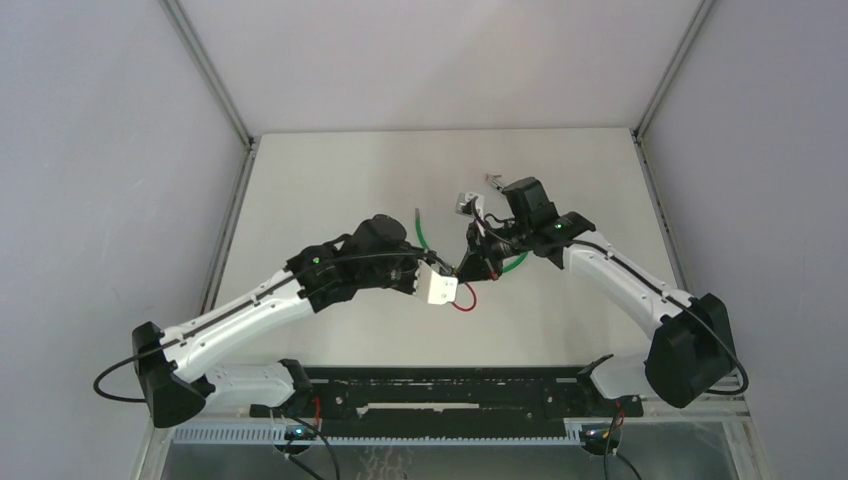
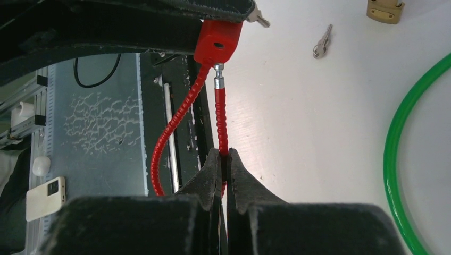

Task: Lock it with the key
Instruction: Lock the lock.

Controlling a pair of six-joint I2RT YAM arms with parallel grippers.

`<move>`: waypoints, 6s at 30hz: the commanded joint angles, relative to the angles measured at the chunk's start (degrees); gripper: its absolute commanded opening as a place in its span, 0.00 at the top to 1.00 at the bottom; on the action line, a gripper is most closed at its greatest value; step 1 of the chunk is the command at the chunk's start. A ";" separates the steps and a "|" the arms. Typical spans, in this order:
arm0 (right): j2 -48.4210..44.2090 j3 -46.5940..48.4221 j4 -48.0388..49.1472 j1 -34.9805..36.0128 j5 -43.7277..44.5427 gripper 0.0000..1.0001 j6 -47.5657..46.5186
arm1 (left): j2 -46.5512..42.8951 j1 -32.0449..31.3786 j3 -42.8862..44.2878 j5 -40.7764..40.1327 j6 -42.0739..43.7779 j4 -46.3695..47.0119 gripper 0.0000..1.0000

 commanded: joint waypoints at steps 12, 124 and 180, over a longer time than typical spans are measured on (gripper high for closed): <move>2.92 5.10 -2.11 3.13 -3.53 1.00 -0.34 | 1.36 -2.56 0.27 -5.32 3.02 4.86 1.00; 4.24 5.29 5.14 -1.06 1.78 1.00 17.88 | 5.84 -4.32 -3.37 -13.17 -5.04 14.71 1.00; 0.02 1.69 8.72 0.88 3.85 1.00 10.24 | 8.80 0.41 2.91 -4.87 -12.26 8.66 1.00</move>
